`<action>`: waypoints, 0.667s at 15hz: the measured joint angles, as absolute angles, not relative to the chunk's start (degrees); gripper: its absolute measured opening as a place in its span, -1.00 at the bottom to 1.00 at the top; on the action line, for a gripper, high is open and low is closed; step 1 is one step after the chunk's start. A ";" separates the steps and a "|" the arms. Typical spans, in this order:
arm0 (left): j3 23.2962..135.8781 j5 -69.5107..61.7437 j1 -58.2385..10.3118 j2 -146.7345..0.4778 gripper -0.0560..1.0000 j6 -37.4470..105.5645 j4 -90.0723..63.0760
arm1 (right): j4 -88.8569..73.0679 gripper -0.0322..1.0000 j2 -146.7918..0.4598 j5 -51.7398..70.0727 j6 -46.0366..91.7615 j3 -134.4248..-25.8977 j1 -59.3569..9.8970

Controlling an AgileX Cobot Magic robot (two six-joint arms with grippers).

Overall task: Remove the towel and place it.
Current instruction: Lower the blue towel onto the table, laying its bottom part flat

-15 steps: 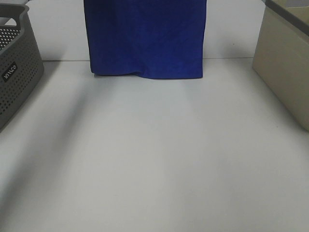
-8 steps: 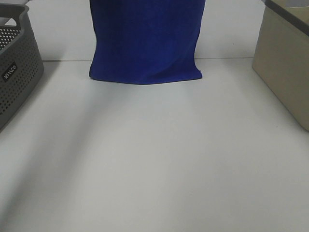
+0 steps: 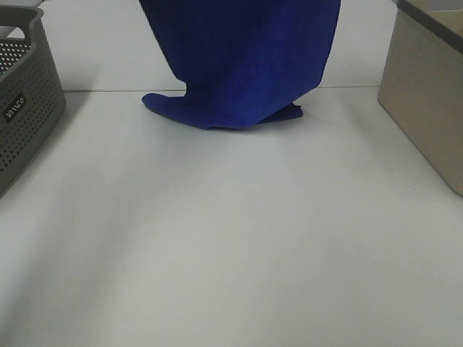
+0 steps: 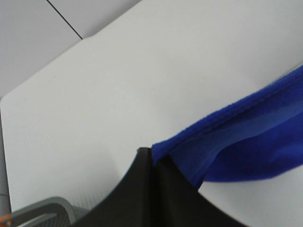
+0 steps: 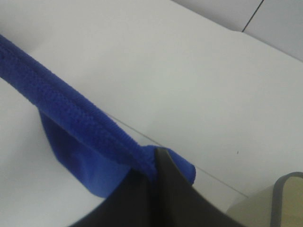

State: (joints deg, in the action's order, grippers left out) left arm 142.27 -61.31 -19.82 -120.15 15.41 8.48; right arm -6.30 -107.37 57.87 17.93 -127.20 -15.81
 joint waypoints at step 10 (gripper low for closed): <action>128.63 -69.04 -19.82 -107.72 -0.89 8.37 5.16 | -14.95 -0.91 -103.76 69.67 17.25 -127.20 -15.81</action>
